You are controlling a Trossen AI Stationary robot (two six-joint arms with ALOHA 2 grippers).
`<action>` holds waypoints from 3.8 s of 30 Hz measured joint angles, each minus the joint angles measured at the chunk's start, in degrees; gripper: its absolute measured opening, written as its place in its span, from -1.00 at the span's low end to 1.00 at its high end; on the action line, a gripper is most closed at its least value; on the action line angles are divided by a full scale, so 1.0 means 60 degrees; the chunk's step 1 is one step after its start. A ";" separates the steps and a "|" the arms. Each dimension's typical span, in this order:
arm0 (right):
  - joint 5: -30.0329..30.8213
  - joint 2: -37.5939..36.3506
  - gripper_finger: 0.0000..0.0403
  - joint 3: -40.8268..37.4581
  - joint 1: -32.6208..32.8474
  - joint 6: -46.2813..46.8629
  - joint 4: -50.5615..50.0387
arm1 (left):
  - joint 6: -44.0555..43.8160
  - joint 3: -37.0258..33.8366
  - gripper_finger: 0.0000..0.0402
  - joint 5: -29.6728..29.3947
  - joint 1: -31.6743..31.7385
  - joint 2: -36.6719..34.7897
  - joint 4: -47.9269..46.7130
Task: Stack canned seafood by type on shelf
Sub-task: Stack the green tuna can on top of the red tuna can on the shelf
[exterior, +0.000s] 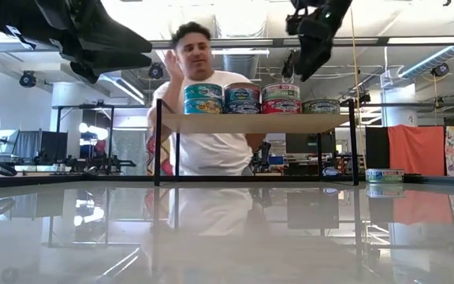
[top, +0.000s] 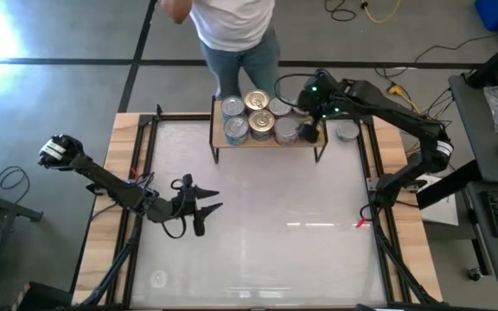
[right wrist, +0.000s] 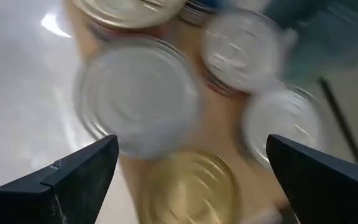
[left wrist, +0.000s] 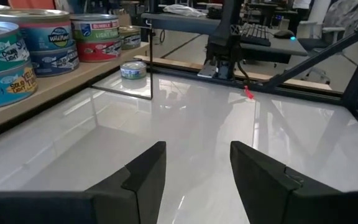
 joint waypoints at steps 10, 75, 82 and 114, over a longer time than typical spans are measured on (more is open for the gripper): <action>0.2410 -0.1877 0.99 -0.0459 -0.0739 0.2565 -0.1083 | 0.0357 -0.0011 -0.18 0.0004 0.0000 -0.0097 -0.0137; 0.4503 -0.3787 -0.96 -1.0859 0.1698 2.3025 0.2921 | 0.0292 -0.0011 -0.18 0.2331 0.0448 -0.2767 -0.4716; 0.4385 -0.3497 -0.96 -1.1044 0.3994 2.3976 0.2915 | 0.0208 -0.0011 -0.18 0.2855 0.0134 -0.2838 -0.4715; 0.4095 0.2358 -0.95 -0.2249 0.7572 1.6419 0.1159 | -0.3879 -0.0087 -0.18 -0.0967 -0.2687 0.1710 -0.2336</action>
